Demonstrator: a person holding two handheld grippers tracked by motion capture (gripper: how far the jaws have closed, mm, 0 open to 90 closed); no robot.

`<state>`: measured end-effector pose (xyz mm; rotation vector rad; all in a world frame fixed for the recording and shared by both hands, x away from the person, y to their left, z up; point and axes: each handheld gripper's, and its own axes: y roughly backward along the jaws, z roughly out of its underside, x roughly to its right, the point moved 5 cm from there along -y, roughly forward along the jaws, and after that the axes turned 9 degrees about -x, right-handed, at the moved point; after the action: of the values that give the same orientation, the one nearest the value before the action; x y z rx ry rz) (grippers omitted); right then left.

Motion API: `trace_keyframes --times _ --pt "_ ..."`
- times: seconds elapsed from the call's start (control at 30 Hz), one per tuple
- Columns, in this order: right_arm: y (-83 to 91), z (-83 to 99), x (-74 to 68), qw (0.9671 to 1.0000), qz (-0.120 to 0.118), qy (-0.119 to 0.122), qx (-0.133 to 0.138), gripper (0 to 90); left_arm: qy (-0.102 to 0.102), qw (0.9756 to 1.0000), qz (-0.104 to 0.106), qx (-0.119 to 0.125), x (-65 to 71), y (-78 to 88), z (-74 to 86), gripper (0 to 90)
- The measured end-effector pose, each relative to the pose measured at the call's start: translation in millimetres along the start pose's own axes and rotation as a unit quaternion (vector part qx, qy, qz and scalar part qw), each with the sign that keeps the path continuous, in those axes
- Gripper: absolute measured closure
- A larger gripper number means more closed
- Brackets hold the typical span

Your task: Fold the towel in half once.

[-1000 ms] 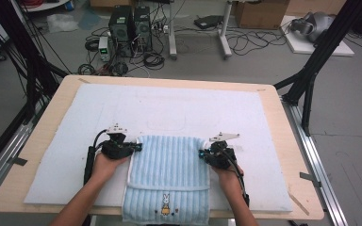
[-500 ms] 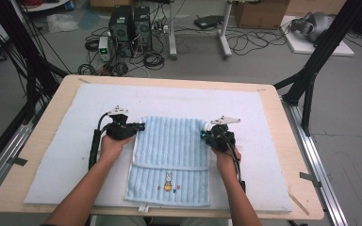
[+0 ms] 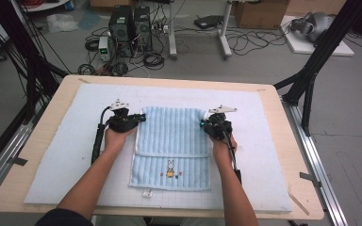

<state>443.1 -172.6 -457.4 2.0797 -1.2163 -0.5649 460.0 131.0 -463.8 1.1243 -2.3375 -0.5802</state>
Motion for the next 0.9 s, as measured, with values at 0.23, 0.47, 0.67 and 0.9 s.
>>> trace_keyframes --times 0.23,0.47,0.67,0.9 --pt "-7.9 5.1 4.5 0.9996 0.002 -0.025 -0.011 59.7 0.030 0.9991 0.004 -0.030 -1.7 1.7 3.6 51.7" --pt "13.3 10.5 0.9 0.9992 -0.027 -0.030 0.004 45.5 0.021 0.9988 0.032 -0.031 7.3 27.8 14.9 42.5" --pt "33.9 25.0 -10.0 0.9982 -0.055 -0.020 0.016 39.4 0.000 0.9993 0.033 -0.017 18.5 49.7 33.6 35.4" --pt "53.0 47.3 -16.7 0.9976 -0.069 -0.001 0.010 38.7 -0.001 0.9989 0.041 -0.024 26.3 61.5 50.6 35.7"
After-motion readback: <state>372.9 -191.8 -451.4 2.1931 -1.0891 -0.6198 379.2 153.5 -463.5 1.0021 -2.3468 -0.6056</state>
